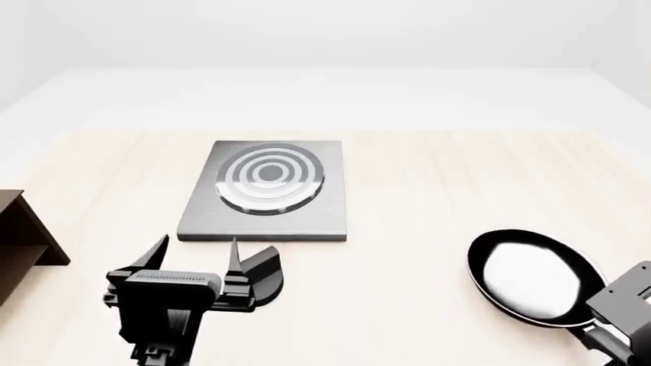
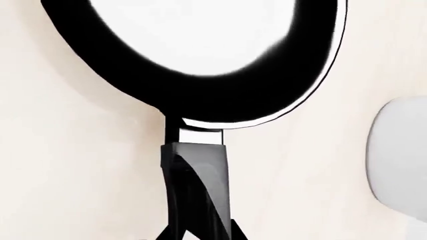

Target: Turn on the stove and put the frying pan on it.

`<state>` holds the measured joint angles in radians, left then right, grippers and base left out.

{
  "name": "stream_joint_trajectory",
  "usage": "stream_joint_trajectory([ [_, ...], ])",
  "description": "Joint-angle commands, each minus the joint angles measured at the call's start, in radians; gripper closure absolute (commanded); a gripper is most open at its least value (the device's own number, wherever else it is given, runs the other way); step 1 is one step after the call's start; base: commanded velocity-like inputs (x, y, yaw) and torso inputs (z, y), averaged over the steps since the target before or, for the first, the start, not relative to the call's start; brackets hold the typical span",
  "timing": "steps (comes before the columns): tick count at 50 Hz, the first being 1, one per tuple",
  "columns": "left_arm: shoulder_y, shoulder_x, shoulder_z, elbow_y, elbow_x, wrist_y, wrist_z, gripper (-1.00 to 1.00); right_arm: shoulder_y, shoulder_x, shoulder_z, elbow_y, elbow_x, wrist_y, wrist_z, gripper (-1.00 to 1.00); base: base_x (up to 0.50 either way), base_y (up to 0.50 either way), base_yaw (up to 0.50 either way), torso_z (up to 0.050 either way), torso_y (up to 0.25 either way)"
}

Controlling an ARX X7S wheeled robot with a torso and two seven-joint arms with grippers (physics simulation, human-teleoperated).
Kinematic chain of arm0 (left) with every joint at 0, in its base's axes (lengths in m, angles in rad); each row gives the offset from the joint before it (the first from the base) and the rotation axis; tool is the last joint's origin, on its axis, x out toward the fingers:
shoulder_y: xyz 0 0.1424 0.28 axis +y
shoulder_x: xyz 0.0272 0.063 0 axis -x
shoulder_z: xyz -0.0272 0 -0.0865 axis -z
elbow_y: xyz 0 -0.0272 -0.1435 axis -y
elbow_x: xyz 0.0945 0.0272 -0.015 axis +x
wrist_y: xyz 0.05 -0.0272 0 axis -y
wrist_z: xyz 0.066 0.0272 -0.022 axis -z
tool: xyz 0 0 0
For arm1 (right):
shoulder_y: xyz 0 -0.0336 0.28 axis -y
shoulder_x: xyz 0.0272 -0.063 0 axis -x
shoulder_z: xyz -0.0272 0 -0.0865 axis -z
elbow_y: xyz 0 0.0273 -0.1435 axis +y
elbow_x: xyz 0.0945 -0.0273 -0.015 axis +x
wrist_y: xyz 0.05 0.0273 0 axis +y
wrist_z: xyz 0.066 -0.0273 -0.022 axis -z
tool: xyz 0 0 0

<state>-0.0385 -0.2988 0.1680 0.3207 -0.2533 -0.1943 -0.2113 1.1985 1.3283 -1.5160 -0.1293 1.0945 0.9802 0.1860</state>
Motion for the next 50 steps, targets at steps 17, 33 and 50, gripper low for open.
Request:
stream_joint_trajectory([
  [17, -0.003, -0.013, -0.006, 0.018, -0.019, -0.009, -0.011, -1.00, 0.338, 0.022, 0.169, -0.242, 0.020, 0.317, -0.080, 1.00, 0.00, 0.00, 0.00, 0.000, 0.000],
  [33, 0.001, -0.016, -0.002, 0.013, -0.022, -0.001, -0.016, -1.00, 0.446, -0.013, 0.201, -0.253, -0.043, 0.378, -0.156, 1.00, 0.00, 0.00, 0.00, 0.000, 0.001],
  [50, 0.004, -0.020, -0.001, 0.010, -0.028, 0.006, -0.021, -1.00, 0.542, -0.062, 0.243, -0.249, -0.083, 0.386, -0.199, 1.00, 0.00, 0.00, 0.00, 0.000, 0.001],
])
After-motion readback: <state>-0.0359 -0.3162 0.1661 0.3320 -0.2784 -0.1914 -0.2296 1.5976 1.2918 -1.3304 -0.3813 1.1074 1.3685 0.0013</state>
